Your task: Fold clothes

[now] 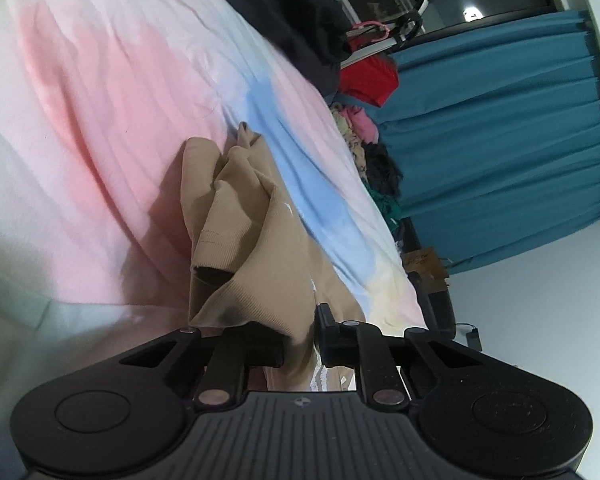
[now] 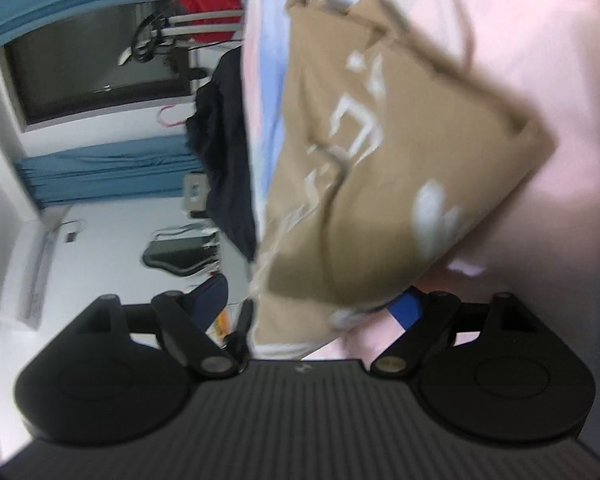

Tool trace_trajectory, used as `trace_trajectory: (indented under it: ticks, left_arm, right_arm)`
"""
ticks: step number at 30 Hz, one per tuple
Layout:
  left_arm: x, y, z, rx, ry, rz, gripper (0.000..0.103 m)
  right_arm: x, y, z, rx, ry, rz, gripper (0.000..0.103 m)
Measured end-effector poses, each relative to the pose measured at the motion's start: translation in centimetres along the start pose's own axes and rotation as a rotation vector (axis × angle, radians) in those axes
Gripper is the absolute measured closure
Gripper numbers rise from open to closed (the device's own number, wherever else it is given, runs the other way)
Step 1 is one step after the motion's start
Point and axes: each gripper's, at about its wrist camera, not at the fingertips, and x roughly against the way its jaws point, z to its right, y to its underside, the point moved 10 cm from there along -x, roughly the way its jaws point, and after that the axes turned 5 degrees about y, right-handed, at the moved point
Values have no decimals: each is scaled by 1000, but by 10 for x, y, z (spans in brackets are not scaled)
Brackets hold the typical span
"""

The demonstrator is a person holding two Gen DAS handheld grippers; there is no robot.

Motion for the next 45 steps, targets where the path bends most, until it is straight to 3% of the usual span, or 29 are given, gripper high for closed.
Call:
trace_trajectory:
  ticks: [2,5,9,13,14,17,24,30,33,37,40,42,45]
  left_arm:
    - [1,0,0,8,4,2,88]
    - [3,-1,-2,13,0,3,88]
    - [7,0,-2,12,-4,2,88]
    - [9,-1,-1,5,-8,2,88]
    - [9,-1,-1,5,-10,2,88]
    - [11,0,-2,-13,-38,-15,88]
    - [28,0,16,24,-49,-87,88]
    - [31,1,89,56,-22,-183,88]
    - [2,5,130,36,-10,-266,88]
    - [-67,14,187,-29,-15,-365,88]
    - [-134,19,230,-98,-13,-397,88]
    - [-180,19,260,-117,28,-402,88]
    - [-241,15,295,-174,71,-353,87]
  right_arm:
    - [1,-4,5,-13,34,-17,25]
    - [13,-14,10,-79,-4,29,25]
    - [31,-28,9,-67,-6,125,27]
    - [32,-31,12,5,79,155,52]
    - [32,-30,14,29,105,155,65]
    - [37,-30,13,85,134,167,82]
    - [72,-23,-26,180,102,221,87]
    - [129,-28,-83,237,64,278,87]
    - [159,-53,-104,239,60,324,87]
    - [194,-117,-120,196,89,383,87]
    - [217,-181,-141,191,134,450,87]
    - [229,-225,-160,208,154,515,87]
    - [239,-281,-189,286,191,625,87]
